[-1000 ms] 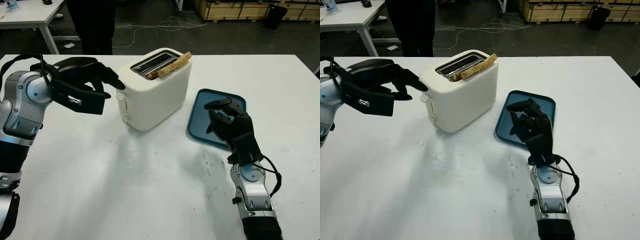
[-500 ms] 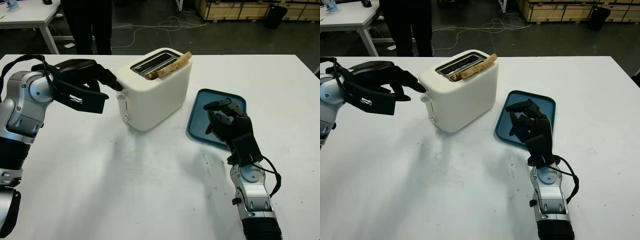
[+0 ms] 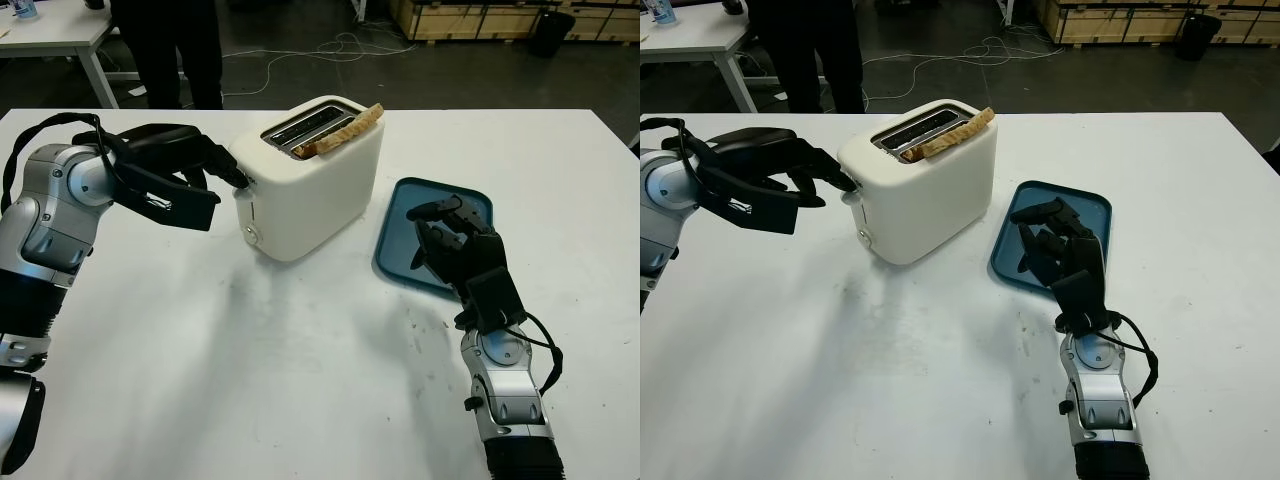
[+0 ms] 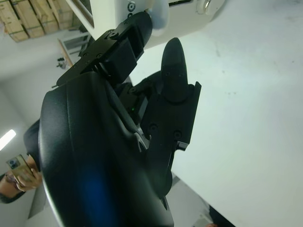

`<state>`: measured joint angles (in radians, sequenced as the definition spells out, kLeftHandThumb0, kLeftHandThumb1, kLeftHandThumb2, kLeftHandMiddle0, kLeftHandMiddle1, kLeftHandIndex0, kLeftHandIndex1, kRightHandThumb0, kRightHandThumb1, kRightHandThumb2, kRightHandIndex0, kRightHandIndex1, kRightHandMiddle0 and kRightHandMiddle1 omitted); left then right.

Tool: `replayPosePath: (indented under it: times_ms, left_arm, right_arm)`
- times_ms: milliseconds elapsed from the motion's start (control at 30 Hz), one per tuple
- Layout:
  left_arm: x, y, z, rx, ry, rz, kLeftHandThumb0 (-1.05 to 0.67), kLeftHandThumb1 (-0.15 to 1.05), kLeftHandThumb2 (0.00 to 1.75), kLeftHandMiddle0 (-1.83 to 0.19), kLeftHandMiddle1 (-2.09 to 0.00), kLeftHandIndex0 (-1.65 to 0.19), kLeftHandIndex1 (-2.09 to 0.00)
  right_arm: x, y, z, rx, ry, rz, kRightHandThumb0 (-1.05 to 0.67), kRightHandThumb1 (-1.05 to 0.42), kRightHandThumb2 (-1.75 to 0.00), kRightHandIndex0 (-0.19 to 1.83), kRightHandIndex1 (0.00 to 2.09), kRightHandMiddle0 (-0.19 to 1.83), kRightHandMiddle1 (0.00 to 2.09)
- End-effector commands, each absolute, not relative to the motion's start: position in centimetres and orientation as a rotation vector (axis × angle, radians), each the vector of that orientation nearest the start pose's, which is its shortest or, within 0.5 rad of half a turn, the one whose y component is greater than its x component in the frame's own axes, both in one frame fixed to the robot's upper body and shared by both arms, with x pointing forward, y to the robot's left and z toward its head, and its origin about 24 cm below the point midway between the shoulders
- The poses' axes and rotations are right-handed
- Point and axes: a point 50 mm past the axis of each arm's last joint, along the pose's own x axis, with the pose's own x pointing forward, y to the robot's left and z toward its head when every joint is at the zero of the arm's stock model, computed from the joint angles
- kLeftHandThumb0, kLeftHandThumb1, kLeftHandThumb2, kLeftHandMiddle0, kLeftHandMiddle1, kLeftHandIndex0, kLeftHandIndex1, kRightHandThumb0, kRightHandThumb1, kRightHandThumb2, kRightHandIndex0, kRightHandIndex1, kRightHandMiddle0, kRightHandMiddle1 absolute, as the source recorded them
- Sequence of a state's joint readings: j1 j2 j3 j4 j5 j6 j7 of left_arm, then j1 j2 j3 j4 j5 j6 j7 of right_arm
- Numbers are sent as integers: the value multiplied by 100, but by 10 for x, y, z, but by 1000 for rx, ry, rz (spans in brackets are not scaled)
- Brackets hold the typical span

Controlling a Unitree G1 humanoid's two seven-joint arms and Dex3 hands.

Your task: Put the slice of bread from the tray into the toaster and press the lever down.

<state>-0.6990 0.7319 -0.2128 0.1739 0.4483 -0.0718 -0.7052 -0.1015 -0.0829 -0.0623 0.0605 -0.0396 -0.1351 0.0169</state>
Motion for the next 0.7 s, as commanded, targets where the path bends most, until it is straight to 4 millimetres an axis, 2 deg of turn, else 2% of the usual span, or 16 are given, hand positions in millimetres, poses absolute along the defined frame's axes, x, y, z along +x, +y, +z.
replayPosePath:
  times_ms: [0, 167, 667]
  left_arm:
    - [342, 189, 209, 1368, -120, -591, -18, 92, 43, -64, -66, -74, -1]
    - [342, 188, 207, 1371, -123, -608, -18, 92, 44, -52, -57, -79, -3]
    - [343, 188, 209, 1404, -101, -600, -19, 92, 45, -60, -61, -74, 0]
  right_arm:
    - [271, -172, 69, -106, -183, -19, -52, -92, -39, 90, 175, 59, 171]
    - [271, -172, 69, -97, -177, -15, -51, -92, -39, 90, 175, 57, 174]
    - [270, -172, 69, -94, -182, -17, -50, -92, -40, 90, 175, 58, 175]
